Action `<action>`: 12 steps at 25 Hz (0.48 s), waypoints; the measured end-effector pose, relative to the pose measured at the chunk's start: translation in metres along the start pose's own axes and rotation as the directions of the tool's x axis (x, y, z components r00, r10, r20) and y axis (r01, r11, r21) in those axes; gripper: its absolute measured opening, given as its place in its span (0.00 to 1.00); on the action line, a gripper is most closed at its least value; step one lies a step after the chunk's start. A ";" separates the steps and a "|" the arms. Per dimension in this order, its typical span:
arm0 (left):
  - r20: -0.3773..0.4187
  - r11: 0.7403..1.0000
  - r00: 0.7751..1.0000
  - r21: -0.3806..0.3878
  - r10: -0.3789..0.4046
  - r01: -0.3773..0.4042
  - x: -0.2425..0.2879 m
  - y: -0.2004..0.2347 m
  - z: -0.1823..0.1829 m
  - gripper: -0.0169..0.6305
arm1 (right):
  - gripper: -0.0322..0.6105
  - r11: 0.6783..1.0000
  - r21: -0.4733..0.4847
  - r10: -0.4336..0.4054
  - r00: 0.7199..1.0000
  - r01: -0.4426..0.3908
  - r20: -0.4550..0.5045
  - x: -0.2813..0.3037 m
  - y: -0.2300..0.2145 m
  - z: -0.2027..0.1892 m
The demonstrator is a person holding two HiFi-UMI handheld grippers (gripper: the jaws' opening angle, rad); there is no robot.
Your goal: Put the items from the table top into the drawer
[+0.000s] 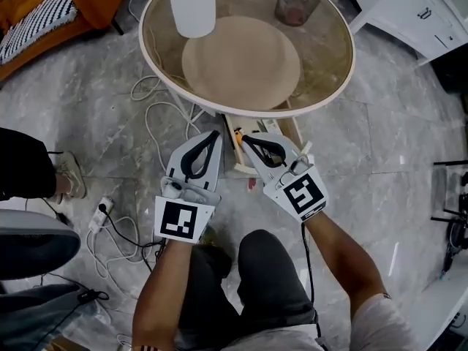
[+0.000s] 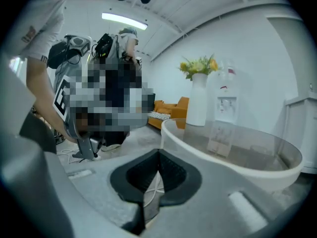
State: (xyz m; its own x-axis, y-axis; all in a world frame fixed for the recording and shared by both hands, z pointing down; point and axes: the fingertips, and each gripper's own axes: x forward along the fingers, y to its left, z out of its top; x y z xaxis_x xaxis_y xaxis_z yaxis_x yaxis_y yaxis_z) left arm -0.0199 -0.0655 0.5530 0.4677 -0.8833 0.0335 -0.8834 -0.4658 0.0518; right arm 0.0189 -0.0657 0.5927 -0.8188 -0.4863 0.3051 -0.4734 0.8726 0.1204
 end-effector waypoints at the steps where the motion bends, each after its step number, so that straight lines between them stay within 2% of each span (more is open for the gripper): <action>1: -0.003 1.000 1.000 0.006 -0.005 0.005 -0.002 0.001 0.009 0.03 | 0.05 1.000 0.011 0.000 1.000 0.000 0.009 -0.001 0.000 0.012; 9: -0.018 1.000 1.000 0.023 -0.021 0.021 -0.018 0.003 0.099 0.03 | 0.05 0.995 0.091 0.035 0.988 -0.049 0.148 -0.012 0.000 0.124; 12: -0.014 0.999 1.000 0.041 -0.024 0.025 -0.019 0.002 0.140 0.03 | 0.05 0.995 0.089 0.032 0.982 -0.049 0.185 -0.021 -0.005 0.167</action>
State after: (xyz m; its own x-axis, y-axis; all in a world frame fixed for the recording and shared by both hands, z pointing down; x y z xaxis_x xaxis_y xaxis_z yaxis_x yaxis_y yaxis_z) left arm -0.0348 -0.0576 0.4129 0.4893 -0.8709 0.0460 -0.8720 -0.4894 0.0114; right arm -0.0157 -0.0677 0.4275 -0.8793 -0.4585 0.1287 -0.4598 0.8878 0.0207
